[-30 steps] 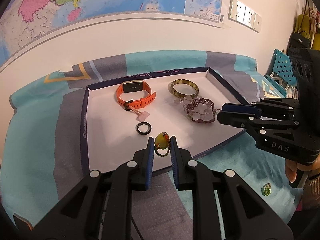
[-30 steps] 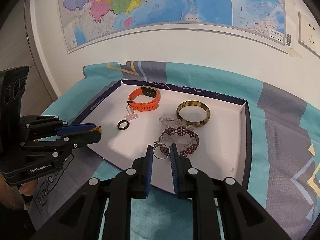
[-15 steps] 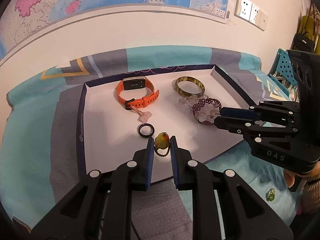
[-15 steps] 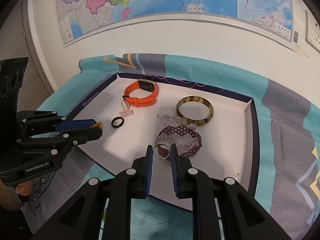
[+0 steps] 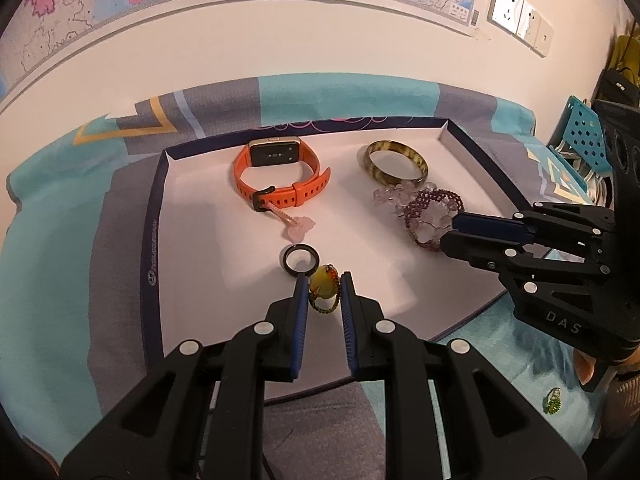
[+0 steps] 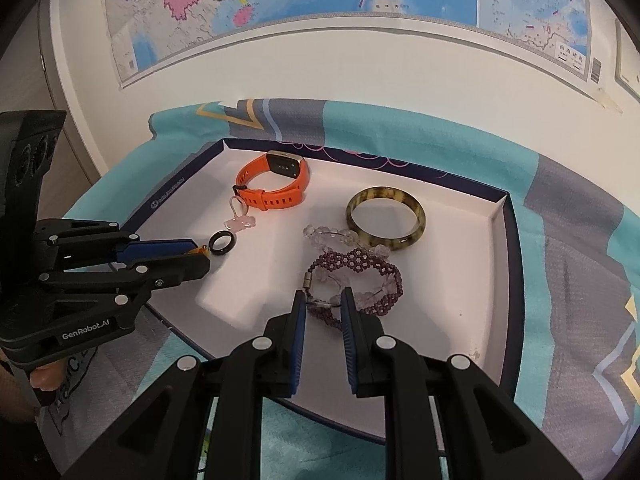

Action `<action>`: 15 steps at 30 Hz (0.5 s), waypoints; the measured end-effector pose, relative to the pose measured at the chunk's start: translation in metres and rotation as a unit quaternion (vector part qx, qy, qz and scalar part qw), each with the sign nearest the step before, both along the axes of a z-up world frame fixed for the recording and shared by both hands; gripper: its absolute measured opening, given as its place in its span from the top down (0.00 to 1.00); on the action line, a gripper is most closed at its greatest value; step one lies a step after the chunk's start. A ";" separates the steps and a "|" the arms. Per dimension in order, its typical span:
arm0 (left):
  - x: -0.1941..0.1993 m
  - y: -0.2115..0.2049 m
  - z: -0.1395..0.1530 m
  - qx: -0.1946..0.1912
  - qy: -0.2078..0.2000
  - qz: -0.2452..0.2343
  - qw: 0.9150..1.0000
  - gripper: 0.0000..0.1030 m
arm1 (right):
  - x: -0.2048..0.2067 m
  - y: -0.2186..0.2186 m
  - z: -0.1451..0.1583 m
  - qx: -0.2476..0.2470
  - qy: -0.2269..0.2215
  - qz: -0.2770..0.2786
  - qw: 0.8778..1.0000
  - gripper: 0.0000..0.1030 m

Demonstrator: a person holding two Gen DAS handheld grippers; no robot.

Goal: Organize jewelry
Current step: 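Carry the yellow pendant and silver ring into the box and open both tools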

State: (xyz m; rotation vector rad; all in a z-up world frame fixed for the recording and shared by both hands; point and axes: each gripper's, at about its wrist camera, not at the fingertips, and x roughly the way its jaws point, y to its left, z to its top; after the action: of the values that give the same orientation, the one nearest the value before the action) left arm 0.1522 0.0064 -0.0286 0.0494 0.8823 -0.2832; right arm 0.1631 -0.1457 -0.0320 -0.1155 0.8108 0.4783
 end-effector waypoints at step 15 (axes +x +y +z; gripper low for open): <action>-0.005 0.002 0.006 0.002 -0.017 0.005 1.000 0.74 | -0.004 -0.012 0.011 0.030 -0.008 -0.012 0.999 0.84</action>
State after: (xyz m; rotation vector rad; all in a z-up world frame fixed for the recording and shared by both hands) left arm 0.1476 0.0081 -0.0226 0.0543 0.8483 -0.2704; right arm 0.1589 -0.1579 -0.0211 -0.0529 0.7813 0.4782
